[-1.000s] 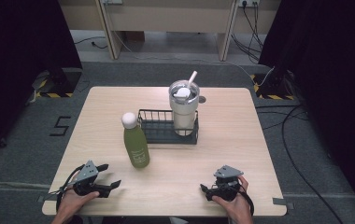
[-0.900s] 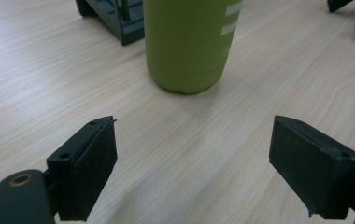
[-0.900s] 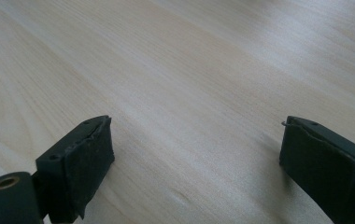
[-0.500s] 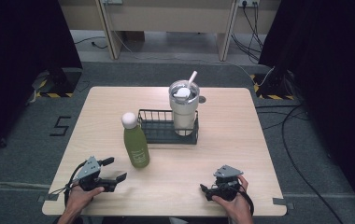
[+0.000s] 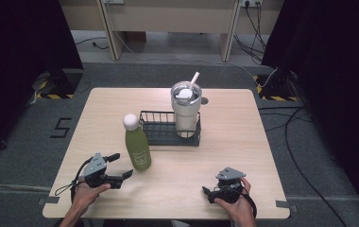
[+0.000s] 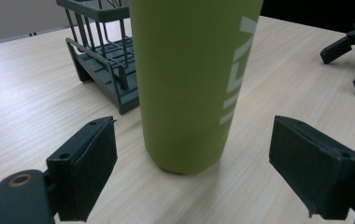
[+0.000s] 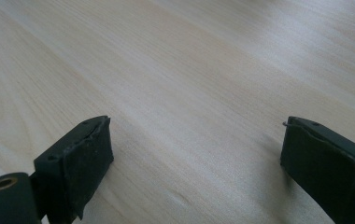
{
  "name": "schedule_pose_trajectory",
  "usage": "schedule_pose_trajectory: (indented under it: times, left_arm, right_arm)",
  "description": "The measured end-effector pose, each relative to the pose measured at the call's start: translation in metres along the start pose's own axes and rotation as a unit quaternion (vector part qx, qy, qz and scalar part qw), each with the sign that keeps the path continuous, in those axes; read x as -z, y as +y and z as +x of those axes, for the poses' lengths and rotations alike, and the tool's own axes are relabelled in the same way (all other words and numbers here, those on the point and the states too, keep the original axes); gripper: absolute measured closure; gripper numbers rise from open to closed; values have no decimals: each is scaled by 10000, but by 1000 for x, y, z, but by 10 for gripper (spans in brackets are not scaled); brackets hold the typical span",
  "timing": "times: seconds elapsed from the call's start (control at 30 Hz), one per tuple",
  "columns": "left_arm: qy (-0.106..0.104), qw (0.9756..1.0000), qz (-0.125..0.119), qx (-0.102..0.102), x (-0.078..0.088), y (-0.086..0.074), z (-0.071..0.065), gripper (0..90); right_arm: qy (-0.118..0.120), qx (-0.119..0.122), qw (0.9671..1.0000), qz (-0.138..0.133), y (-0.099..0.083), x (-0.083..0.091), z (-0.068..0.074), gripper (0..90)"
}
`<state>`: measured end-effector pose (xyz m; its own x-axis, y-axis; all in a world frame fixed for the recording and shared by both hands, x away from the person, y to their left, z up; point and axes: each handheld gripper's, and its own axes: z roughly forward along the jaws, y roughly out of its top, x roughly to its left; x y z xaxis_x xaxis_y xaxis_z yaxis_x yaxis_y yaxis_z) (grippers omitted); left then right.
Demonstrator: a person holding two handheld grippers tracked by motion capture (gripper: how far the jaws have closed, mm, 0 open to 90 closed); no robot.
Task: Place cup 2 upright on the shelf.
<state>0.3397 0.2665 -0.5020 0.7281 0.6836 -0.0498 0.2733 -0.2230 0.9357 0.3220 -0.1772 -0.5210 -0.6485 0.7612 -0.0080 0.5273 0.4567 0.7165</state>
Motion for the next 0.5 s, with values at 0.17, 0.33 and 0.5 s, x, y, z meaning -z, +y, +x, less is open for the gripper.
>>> schedule_pose_trajectory:
  times: [0.17,0.33,0.5]
  left_arm:
    - [-115,9999,-20,4,-9,7,0,149]
    - [-115,9999,-32,-64,-14,13,2,149]
    - [-102,9999,-9,-78,-21,13,4,149]
  right_arm:
    - [-1,2,10000,0,0,0,0,94]
    - [0,0,10000,0,0,0,0,94]
    - [0,1,10000,0,0,0,0,94]
